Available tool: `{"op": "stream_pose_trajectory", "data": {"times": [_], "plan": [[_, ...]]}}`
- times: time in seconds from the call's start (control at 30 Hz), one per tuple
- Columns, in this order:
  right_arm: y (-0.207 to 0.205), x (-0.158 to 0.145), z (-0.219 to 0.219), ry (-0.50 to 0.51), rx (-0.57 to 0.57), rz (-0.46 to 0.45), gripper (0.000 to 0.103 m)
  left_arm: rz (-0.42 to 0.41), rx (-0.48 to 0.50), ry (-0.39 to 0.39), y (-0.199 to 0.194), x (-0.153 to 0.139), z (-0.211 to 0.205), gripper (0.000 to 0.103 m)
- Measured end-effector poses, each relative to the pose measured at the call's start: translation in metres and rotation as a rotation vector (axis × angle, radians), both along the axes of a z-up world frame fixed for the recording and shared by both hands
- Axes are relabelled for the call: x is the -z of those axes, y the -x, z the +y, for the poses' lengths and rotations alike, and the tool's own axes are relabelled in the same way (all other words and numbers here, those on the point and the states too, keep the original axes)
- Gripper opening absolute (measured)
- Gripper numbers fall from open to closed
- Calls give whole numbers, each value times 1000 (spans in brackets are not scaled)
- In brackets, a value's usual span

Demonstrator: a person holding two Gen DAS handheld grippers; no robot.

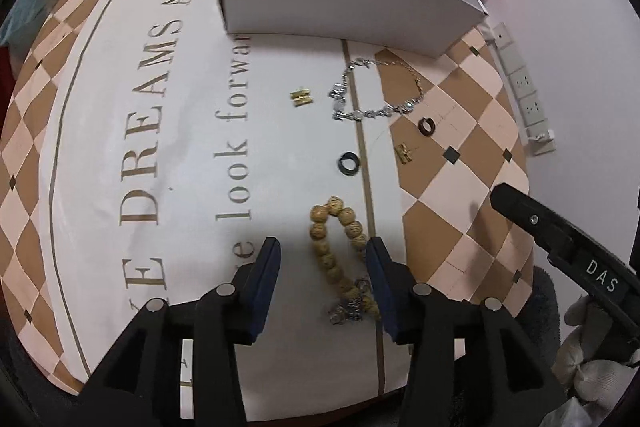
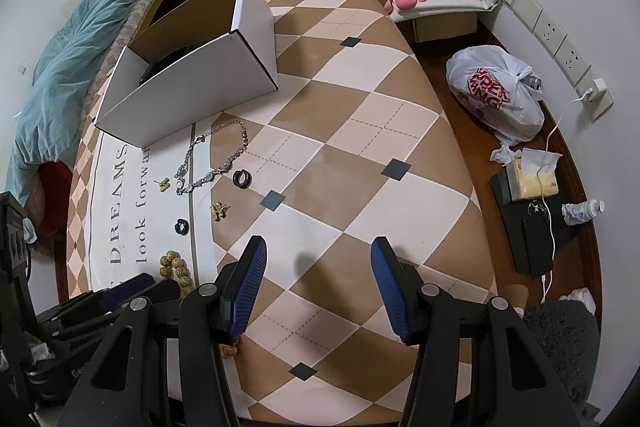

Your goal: Organize jewelry

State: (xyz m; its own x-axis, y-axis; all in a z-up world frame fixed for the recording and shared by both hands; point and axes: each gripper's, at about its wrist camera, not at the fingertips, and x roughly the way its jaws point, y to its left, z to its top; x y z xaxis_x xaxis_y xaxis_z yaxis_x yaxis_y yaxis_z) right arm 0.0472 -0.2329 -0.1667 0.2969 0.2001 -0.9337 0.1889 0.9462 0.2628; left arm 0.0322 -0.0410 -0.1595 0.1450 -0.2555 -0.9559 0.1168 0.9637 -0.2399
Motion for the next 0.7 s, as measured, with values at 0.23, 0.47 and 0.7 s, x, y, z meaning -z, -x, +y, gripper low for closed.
{"op": "stream_pose_trajectory", "data": {"times": [0.23,0.47,0.7], "plan": [[0,0,-1,-5,2,-3,57,-61,52,-49,7,-2,-14,30],[0,1,-3,-8,10,-3,57,-104,93,-39,6,-5,-21,1],[1,-3,-6,-16,19,-15,57,-107,10,20,7,-8,6,0]]}}
